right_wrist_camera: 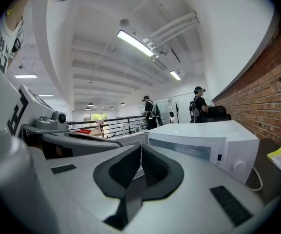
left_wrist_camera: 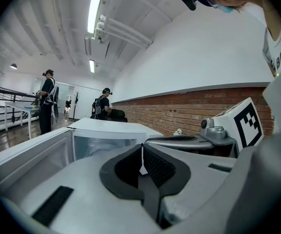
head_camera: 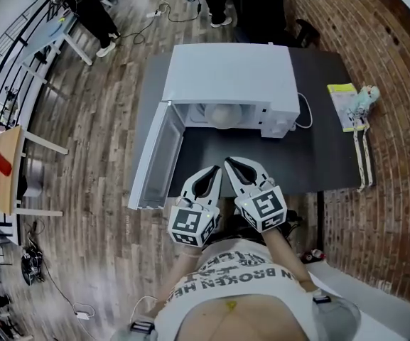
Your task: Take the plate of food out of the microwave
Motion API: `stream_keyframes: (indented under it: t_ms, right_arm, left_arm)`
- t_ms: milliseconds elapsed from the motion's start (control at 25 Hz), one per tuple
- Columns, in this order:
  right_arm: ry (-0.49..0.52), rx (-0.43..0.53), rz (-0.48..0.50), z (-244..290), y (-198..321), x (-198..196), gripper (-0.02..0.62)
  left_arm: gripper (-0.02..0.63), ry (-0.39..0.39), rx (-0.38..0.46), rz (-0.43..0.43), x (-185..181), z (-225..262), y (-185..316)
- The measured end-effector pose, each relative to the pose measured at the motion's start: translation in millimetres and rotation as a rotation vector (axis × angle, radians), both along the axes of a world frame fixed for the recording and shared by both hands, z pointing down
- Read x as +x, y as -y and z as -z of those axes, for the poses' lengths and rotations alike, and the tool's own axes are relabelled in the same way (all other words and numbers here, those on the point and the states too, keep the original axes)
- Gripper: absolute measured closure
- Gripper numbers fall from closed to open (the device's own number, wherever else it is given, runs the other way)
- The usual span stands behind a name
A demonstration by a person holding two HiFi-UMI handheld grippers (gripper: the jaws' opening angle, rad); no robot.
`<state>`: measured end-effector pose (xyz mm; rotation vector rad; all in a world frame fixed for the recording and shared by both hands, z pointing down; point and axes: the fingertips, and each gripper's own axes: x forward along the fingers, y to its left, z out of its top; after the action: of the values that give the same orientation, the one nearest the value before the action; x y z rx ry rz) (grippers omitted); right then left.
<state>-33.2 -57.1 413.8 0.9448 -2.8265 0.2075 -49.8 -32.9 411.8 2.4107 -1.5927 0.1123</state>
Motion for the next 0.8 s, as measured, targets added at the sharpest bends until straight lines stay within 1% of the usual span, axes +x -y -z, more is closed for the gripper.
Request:
stream_keyframes:
  t_ms: [240, 440, 640, 800]
  right_arm:
    - [0.009, -0.006, 0.025, -2, 20, 13, 0.586]
    - [0.0, -0.002, 0.031, -6, 32, 21, 0.586]
    - [0.002, -0.006, 0.041, -6, 41, 20, 0.586]
    - [0.007, -0.012, 0.024, -8, 49, 20, 0.586]
  left_arm:
    - [0.591, 0.01, 0.004, 0.026, 10, -2, 18]
    - [0.591, 0.083, 0.018, 0.061, 14, -4, 29]
    - [0.591, 0.074, 0.015, 0.073, 11, -1, 38]
    - [0.591, 0.069, 0.018, 0.062, 7, 0, 48]
